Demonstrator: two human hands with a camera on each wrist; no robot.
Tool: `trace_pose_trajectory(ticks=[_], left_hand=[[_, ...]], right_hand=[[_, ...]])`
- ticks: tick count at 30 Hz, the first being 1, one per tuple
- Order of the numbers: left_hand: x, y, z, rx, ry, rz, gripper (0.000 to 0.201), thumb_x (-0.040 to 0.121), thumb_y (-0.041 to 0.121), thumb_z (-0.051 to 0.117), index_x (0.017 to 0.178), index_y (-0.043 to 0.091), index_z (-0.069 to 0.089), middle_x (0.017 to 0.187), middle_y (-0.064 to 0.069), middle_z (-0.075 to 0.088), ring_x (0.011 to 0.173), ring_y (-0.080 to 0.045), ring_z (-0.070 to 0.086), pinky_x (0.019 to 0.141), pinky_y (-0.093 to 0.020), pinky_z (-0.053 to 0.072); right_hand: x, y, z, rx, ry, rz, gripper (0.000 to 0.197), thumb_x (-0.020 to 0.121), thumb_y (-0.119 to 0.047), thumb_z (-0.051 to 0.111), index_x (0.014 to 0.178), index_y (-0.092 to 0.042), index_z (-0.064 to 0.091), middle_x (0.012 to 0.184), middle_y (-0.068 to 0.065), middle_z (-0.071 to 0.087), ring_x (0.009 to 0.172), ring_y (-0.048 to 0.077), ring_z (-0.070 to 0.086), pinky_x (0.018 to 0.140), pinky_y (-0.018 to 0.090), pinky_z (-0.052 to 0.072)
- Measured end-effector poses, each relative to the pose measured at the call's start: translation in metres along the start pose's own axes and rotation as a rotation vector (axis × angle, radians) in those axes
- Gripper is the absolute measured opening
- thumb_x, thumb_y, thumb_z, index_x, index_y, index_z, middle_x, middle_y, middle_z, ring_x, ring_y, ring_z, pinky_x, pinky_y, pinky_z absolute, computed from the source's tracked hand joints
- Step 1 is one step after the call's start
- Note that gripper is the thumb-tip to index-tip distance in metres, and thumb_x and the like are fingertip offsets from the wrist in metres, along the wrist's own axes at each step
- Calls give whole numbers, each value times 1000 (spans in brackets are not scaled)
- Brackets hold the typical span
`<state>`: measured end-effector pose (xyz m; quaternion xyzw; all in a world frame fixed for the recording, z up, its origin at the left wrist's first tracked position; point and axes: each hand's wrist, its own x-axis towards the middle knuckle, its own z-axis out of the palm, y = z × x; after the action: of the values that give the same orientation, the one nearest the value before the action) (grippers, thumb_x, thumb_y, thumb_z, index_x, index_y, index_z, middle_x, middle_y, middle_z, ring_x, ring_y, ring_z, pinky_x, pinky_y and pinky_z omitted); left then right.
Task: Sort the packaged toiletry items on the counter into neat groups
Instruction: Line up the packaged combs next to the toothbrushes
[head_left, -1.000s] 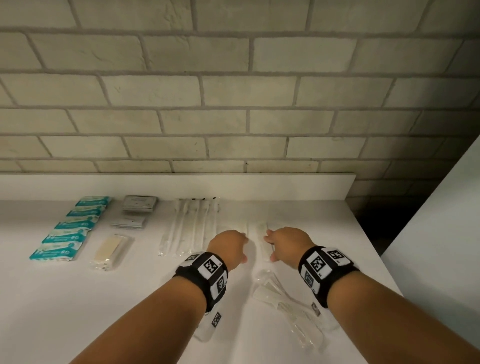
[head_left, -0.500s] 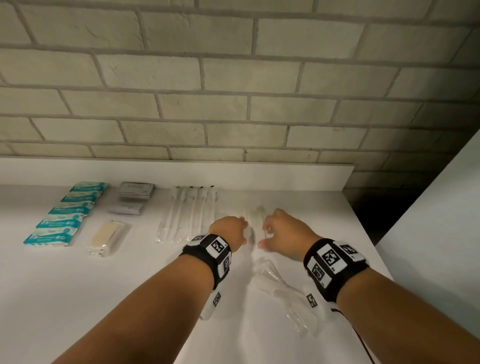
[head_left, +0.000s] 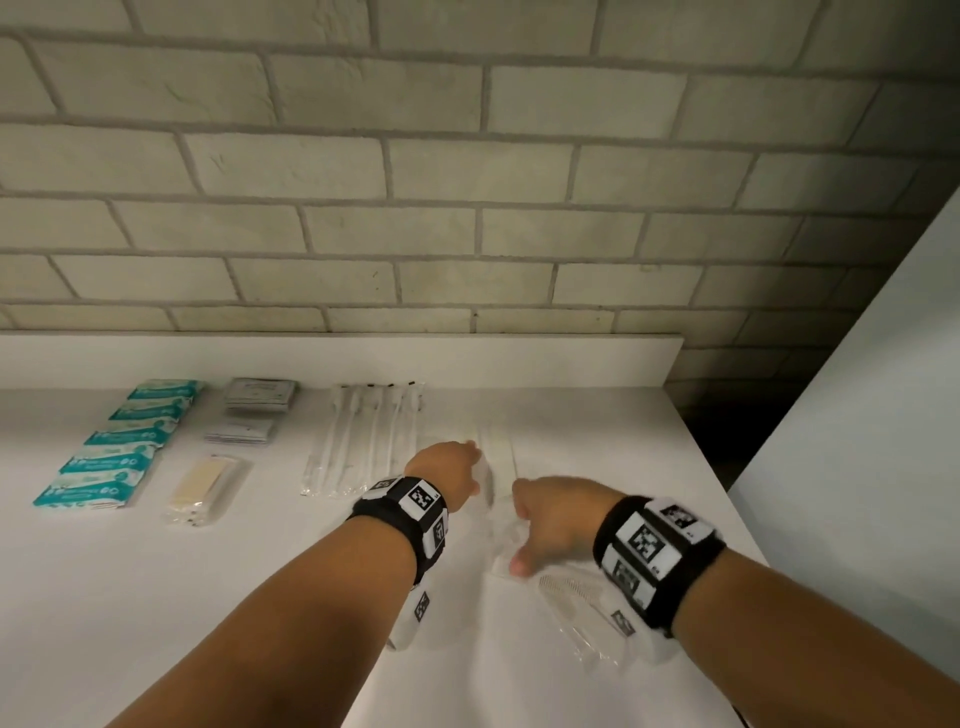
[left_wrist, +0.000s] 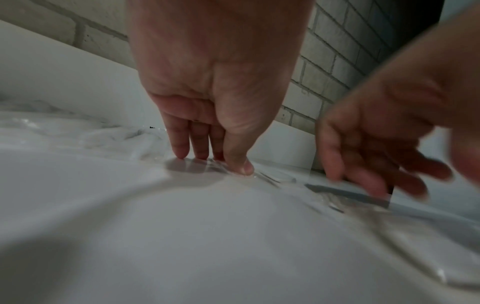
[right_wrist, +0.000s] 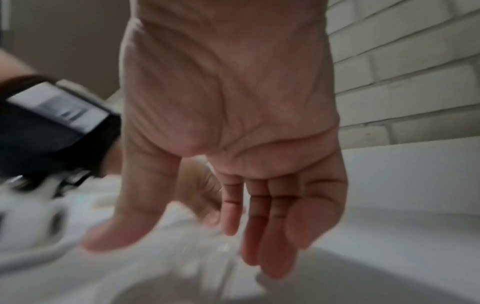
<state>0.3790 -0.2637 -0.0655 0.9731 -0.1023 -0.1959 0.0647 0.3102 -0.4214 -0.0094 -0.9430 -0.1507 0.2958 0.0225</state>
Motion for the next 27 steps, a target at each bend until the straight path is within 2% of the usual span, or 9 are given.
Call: trace_pose_trajectory(ticks=[2, 5, 7, 11, 13, 16, 19, 25, 27], left_hand=[[0, 0, 0, -11, -10, 1, 62, 95, 27, 53, 150, 15, 27, 151, -5, 39, 134, -25, 42, 108, -39, 38], [-1, -1, 1, -40, -13, -4, 61, 95, 27, 53, 150, 15, 28, 151, -4, 38, 135, -25, 41, 109, -39, 38], [-2, -1, 1, -46, -4, -3, 59, 94, 26, 53, 148, 15, 30, 149, -5, 41, 133, -25, 43, 108, -40, 39], [-1, -1, 0, -29, -6, 15, 60, 95, 25, 53, 149, 14, 30, 150, -6, 40, 134, -26, 42, 109, -39, 38], [-1, -1, -2, -12, -10, 24, 62, 95, 26, 53, 150, 14, 29, 151, -6, 38, 135, -26, 40, 110, -38, 37], [-2, -2, -2, -12, 21, 30, 60, 95, 28, 53, 149, 14, 29, 152, -5, 37, 137, -25, 38, 112, -38, 34], [-3, -2, -1, -17, 39, 40, 59, 96, 27, 52, 149, 13, 30, 151, -6, 37, 137, -25, 37, 112, -37, 33], [-4, -2, -1, -40, 46, 48, 62, 95, 27, 53, 150, 15, 28, 155, -2, 32, 140, -23, 33, 114, -35, 30], [-5, -1, -2, -41, 51, 51, 62, 95, 27, 53, 151, 16, 27, 156, -1, 30, 141, -23, 32, 115, -34, 29]], right_hand=[[4, -4, 16, -10, -31, -6, 66, 77, -35, 74, 129, -14, 39, 113, 4, 60, 91, 22, 59, 77, 34, 52], [9, 1, 17, 30, 39, -19, 47, 84, -12, 60, 128, -11, 43, 113, 7, 59, 92, 22, 59, 70, 28, 48], [9, 8, 4, 61, 105, -22, 41, 87, -10, 56, 127, -12, 49, 114, 4, 59, 93, 20, 57, 71, 25, 45], [8, 25, -33, 196, 381, -26, 5, 86, -18, 62, 89, -20, 59, 87, -1, 59, 81, 19, 57, 64, 26, 42], [7, 34, -51, 308, 519, -5, 10, 85, -17, 60, 78, -22, 54, 81, 0, 59, 76, 20, 58, 61, 28, 42], [7, 45, -64, 246, 356, 31, 15, 83, -15, 62, 72, -21, 53, 76, 0, 58, 66, 15, 52, 55, 24, 39], [12, 53, -60, 201, 170, 63, 5, 81, -15, 64, 80, -14, 59, 81, 5, 64, 69, 19, 56, 58, 25, 44], [22, 64, -50, 453, 662, 2, 9, 85, -16, 62, 78, -19, 58, 76, -2, 56, 75, 20, 55, 63, 26, 39], [28, 62, -48, 476, 796, -40, 3, 87, -15, 61, 83, -15, 62, 84, 1, 59, 79, 22, 56, 66, 25, 39]])
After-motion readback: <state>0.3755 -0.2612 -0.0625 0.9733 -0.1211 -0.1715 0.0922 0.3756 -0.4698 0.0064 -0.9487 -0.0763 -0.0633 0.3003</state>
